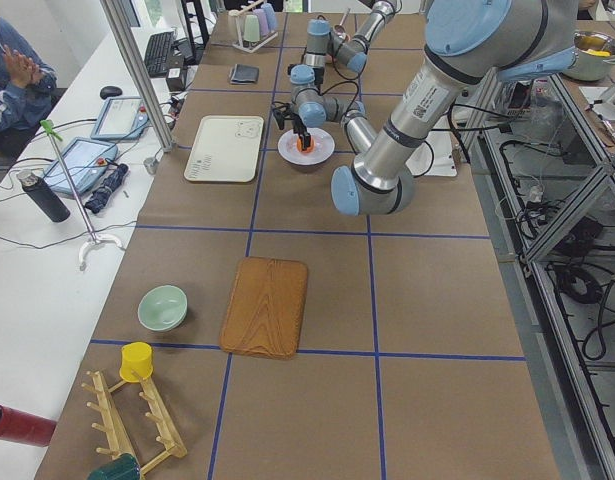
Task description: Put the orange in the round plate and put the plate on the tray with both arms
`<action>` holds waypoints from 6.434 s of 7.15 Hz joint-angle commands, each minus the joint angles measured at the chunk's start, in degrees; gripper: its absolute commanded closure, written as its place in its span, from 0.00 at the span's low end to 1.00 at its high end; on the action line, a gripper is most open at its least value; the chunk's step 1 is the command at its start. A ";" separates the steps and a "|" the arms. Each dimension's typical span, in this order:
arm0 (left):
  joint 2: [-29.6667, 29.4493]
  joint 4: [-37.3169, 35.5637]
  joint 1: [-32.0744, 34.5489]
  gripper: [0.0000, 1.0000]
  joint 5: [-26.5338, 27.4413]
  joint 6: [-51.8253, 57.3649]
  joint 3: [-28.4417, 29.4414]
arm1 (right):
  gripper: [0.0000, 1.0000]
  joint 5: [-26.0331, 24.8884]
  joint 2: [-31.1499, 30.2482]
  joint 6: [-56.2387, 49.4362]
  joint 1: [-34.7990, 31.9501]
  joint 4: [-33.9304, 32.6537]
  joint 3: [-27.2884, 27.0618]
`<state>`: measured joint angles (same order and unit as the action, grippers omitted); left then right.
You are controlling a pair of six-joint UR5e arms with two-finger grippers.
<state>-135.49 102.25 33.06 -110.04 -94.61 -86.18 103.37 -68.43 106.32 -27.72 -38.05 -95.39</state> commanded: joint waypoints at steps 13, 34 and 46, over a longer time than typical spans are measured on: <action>4.01 -0.30 10.27 0.03 -9.05 -0.14 -6.28 | 0.10 -31.65 -1.88 9.52 11.55 28.73 12.51; 13.32 -0.21 13.87 0.03 -14.41 0.04 -16.74 | 0.79 -39.12 25.19 29.29 -2.16 9.59 37.65; 32.18 -0.04 27.99 0.03 -15.11 42.39 -18.94 | 0.00 18.36 -0.04 -18.64 -29.51 -11.53 0.65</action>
<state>-107.99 102.24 56.98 -124.74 -63.54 -104.82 110.40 -68.37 103.50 -49.42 -41.54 -94.72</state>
